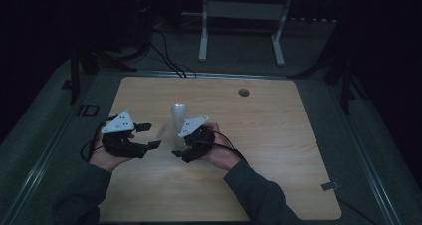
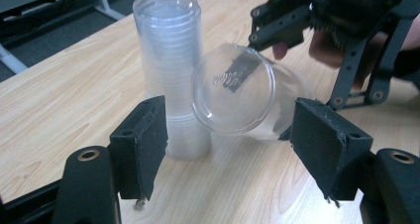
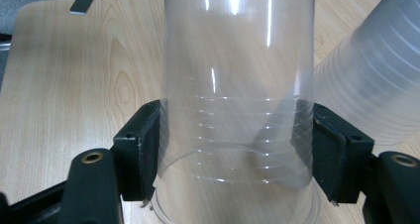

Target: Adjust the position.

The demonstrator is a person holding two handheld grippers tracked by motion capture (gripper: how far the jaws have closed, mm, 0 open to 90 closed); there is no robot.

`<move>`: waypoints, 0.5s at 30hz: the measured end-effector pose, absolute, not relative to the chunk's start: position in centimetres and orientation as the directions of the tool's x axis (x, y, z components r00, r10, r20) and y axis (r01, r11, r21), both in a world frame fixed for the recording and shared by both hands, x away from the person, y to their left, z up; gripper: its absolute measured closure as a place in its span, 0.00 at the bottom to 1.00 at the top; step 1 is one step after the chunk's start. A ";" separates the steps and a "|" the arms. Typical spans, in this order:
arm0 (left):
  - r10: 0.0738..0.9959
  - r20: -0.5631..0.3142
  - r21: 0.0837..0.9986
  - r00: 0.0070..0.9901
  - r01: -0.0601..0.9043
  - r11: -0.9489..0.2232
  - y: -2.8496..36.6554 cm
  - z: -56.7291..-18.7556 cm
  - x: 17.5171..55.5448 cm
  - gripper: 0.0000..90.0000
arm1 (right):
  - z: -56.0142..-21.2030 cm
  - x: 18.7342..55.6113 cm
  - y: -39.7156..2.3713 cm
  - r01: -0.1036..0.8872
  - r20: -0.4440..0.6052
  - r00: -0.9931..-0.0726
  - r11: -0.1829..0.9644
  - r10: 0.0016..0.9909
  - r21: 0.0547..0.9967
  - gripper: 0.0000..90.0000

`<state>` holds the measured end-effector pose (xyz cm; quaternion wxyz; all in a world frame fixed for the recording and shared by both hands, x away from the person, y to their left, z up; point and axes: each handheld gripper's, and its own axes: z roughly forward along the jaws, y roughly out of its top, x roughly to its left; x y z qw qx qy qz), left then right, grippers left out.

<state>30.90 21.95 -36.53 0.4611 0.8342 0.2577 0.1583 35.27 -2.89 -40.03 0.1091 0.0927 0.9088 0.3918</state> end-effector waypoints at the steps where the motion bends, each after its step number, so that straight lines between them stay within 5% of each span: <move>1: 0.571 0.039 0.840 0.820 0.283 -0.464 21.8 -36.6 30.8 0.34 | -40.0 35.3 -2.9 0.077 -0.133 -0.959 0.684 0.249 0.725 0.34; 15: 0.535 0.084 0.780 0.840 0.279 -0.560 21.5 -36.7 30.8 0.34 | -40.0 35.4 -2.4 0.050 -0.145 -0.972 0.764 0.185 0.644 0.34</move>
